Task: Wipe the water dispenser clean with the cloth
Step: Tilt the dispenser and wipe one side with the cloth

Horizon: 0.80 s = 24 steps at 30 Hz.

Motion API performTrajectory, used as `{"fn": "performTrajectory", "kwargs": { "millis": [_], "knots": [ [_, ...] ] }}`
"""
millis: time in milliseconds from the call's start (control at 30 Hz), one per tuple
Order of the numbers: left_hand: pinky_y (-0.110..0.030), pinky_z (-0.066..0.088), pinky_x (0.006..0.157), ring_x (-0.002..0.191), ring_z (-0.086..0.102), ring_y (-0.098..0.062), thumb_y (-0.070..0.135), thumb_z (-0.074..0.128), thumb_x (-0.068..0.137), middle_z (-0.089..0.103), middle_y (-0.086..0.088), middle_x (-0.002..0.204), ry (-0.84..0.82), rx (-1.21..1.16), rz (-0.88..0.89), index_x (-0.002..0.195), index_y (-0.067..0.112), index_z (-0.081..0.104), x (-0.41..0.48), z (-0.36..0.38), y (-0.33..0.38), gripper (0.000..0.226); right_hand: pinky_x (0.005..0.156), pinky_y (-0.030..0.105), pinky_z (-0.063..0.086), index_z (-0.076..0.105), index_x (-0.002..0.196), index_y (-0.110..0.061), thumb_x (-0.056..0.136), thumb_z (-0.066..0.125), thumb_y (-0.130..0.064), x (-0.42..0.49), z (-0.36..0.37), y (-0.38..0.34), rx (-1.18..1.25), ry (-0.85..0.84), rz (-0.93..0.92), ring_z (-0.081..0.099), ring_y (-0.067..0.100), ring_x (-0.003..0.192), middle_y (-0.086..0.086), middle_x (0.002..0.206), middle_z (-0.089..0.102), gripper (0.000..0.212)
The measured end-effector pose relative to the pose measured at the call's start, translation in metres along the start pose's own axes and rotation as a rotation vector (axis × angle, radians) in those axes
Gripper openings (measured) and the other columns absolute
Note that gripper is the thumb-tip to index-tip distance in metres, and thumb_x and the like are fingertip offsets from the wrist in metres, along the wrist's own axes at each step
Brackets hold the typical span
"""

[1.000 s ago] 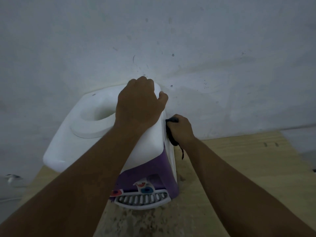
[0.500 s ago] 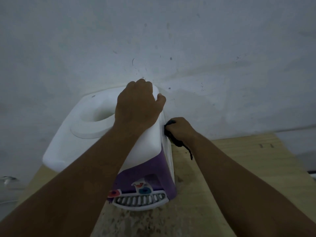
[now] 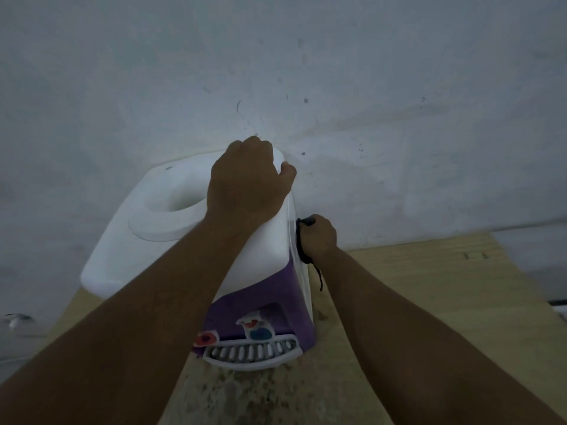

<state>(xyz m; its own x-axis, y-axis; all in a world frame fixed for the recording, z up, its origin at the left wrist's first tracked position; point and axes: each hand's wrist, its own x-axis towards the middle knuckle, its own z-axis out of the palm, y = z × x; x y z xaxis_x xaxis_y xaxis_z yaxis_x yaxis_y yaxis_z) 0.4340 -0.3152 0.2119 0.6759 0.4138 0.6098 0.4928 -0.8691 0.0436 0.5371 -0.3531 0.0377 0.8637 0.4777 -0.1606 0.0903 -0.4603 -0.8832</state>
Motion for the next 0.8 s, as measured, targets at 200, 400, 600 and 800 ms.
{"fn": "performTrajectory", "kwargs": {
  "millis": [200,400,600,800],
  "knots": [
    [-0.031,0.04,0.075,0.086,0.055,-0.022,0.044,0.052,0.085,0.063,-0.001,0.09,-0.006,0.006,-0.01,0.083,0.012,0.061,0.0,0.001,0.001,0.033,0.078,0.026,0.04,0.061,0.108,0.001,0.1,0.046,-0.021,-0.021,0.009,0.038,-0.196,-0.072,-0.013,0.061,0.029,0.104,0.015,0.113,0.065,0.028],
    [-0.034,0.042,0.073,0.082,0.054,-0.022,0.043,0.051,0.085,0.061,-0.002,0.087,-0.029,-0.014,-0.021,0.08,0.013,0.058,0.002,-0.001,0.001,0.032,0.08,0.024,0.039,0.062,0.107,-0.004,0.1,0.043,-0.021,-0.079,0.022,0.11,-0.339,-0.187,0.104,0.06,0.026,0.105,0.012,0.114,0.066,0.027],
    [-0.032,0.04,0.075,0.081,0.053,-0.022,0.043,0.052,0.085,0.06,-0.001,0.084,-0.027,-0.04,-0.014,0.079,0.013,0.06,0.003,-0.004,0.002,0.032,0.065,0.022,0.035,0.065,0.092,-0.004,0.097,0.047,-0.017,-0.102,0.017,0.117,-0.155,-0.156,0.169,0.061,0.022,0.086,0.009,0.096,0.068,0.023],
    [-0.033,0.04,0.072,0.078,0.053,-0.022,0.042,0.052,0.084,0.058,0.0,0.08,-0.029,-0.051,-0.03,0.075,0.012,0.06,0.001,-0.007,0.004,0.032,0.056,0.023,0.038,0.065,0.083,-0.008,0.096,0.054,-0.021,-0.121,-0.009,0.071,0.186,-0.053,0.069,0.058,0.017,0.071,0.003,0.077,0.064,0.021]
  ]
}}
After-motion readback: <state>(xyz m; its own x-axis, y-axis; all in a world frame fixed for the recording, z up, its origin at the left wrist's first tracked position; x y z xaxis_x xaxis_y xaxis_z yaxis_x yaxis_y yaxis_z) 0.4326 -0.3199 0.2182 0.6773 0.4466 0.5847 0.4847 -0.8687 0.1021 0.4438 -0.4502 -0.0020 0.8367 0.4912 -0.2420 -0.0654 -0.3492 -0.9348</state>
